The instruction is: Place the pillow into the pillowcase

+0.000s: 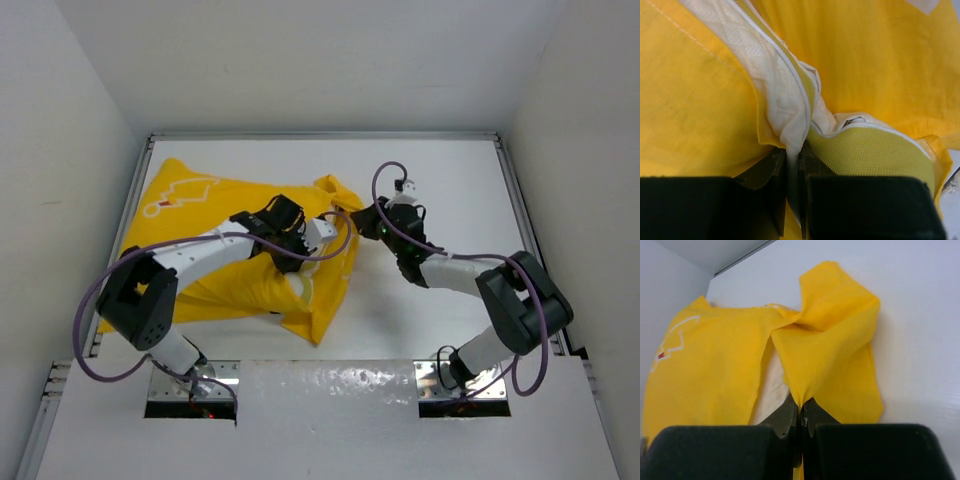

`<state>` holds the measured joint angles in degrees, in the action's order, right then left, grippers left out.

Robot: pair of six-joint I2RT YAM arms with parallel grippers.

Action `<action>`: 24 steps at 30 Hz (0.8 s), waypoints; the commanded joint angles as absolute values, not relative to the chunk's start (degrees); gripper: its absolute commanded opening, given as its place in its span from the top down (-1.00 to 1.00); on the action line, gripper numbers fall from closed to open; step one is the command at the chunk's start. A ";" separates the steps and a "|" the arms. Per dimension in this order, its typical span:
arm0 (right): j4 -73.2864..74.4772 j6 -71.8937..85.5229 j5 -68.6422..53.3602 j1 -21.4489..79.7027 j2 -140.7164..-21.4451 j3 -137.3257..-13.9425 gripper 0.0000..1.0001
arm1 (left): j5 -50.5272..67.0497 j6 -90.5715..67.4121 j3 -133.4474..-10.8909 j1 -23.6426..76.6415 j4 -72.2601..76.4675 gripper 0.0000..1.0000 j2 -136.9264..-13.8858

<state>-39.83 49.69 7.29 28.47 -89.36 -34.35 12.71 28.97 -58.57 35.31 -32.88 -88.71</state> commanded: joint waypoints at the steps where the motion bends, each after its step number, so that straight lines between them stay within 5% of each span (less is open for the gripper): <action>1: -49.40 46.32 7.22 26.45 -83.59 -34.72 1.00 | 10.55 31.12 -61.50 34.63 -40.35 1.00 -94.12; 7: -42.48 42.64 -6.47 27.86 -82.79 -34.98 1.00 | 6.63 26.30 -70.57 34.54 -34.82 1.00 -99.93; 10: -25.01 34.82 -12.05 27.86 -82.27 -39.46 0.97 | 2.72 22.94 -74.08 33.58 -28.50 1.00 -101.07; 11: -21.48 33.59 -10.47 27.77 -81.66 -39.11 0.68 | 3.07 22.85 -74.53 33.40 -28.22 1.00 -101.07; 12: -19.36 32.97 -6.98 27.69 -80.95 -38.07 -0.23 | 3.86 23.20 -74.97 33.40 -28.21 1.00 -101.07; 13: -19.60 32.70 -5.81 27.77 -80.16 -35.53 -0.40 | 7.35 23.38 -74.88 33.57 -28.56 1.00 -100.81; 16: -23.10 34.70 -3.25 27.95 -80.49 -32.79 -0.60 | 12.46 24.52 -72.08 33.84 -28.31 1.00 -98.71; 24: -28.30 40.33 -0.10 30.67 -94.99 -37.70 -0.67 | 13.80 24.35 -69.79 33.92 -28.65 1.00 -97.65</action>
<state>-25.10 37.39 -3.20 29.91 -90.70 -35.07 11.05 24.05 -70.41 34.33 -28.42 -99.94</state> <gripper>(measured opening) 0.832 0.085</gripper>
